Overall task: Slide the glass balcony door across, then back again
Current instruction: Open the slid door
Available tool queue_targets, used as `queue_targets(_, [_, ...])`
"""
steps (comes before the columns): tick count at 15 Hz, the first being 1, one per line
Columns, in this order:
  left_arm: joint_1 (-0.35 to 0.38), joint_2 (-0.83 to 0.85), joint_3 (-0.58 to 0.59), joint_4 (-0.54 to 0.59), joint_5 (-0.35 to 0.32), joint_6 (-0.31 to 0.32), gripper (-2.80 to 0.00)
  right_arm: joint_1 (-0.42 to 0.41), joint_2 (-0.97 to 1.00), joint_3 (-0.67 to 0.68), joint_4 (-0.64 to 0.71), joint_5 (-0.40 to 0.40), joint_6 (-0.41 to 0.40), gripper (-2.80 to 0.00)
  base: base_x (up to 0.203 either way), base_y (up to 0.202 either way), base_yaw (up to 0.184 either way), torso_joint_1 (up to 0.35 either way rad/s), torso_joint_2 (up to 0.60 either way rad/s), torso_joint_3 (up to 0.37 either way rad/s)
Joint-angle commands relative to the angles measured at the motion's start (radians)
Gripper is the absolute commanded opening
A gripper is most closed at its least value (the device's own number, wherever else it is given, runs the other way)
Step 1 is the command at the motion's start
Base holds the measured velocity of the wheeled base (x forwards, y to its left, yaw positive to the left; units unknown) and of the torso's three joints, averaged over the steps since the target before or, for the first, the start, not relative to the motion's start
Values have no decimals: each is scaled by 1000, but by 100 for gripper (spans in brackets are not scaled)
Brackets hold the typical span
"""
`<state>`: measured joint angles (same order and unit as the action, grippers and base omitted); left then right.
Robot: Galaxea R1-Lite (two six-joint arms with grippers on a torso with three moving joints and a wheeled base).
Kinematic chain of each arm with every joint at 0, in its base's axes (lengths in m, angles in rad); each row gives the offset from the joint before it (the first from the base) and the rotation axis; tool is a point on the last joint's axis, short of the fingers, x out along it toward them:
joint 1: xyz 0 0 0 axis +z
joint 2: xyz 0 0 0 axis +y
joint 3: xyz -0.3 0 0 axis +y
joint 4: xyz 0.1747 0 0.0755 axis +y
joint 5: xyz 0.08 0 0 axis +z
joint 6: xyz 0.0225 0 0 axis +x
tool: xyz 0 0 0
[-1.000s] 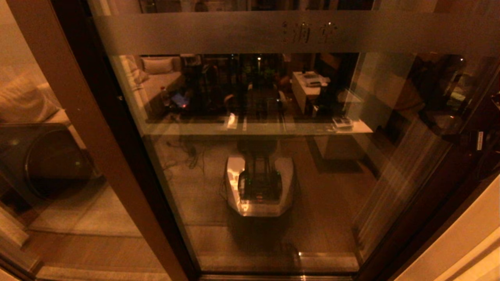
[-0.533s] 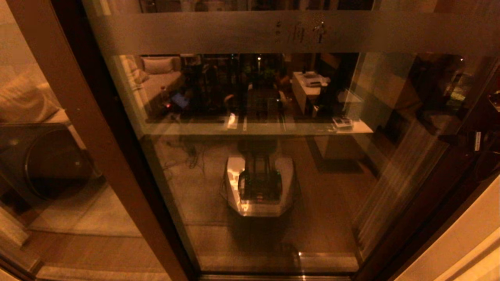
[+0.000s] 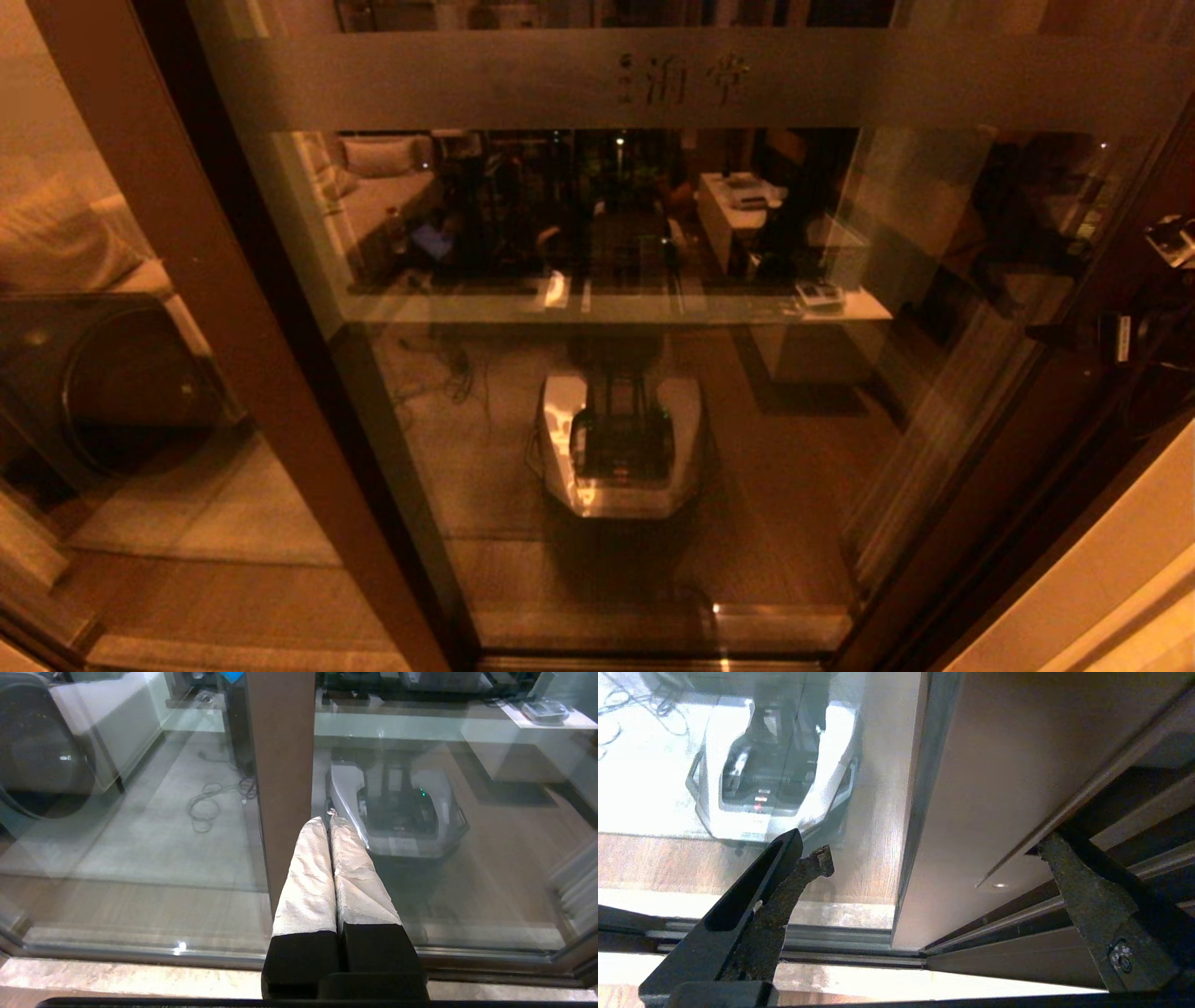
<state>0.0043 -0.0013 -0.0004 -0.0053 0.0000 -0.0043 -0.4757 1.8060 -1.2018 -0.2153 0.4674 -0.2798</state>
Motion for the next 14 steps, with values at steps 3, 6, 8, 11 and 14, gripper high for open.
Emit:
queue_targets(3, [0,1,0,-1,0,0,-280,9,-28,39,-4,-3,-3,0,0,0,0,0,0,0])
queue_targets(6, [0,1,0,-1,0,0,-280,24,-63,74,-4,-2,-2,0,0,0,0,0,0,0])
queue_targets(8, [0,1,0,-1,0,0,-280,30,-64,73,-6,-3,-1,0,0,0,0,0,0,0])
queue_targets(11, [0,1,0,-1,0,0,-280,35,-67,74,-17,-4,-1,0,0,0,0,0,0,0])
queue_targets(14, [0,1,-1,-1,0,0,-280,18,-77,76,-19,-15,-2,0,0,0,0,0,0,0])
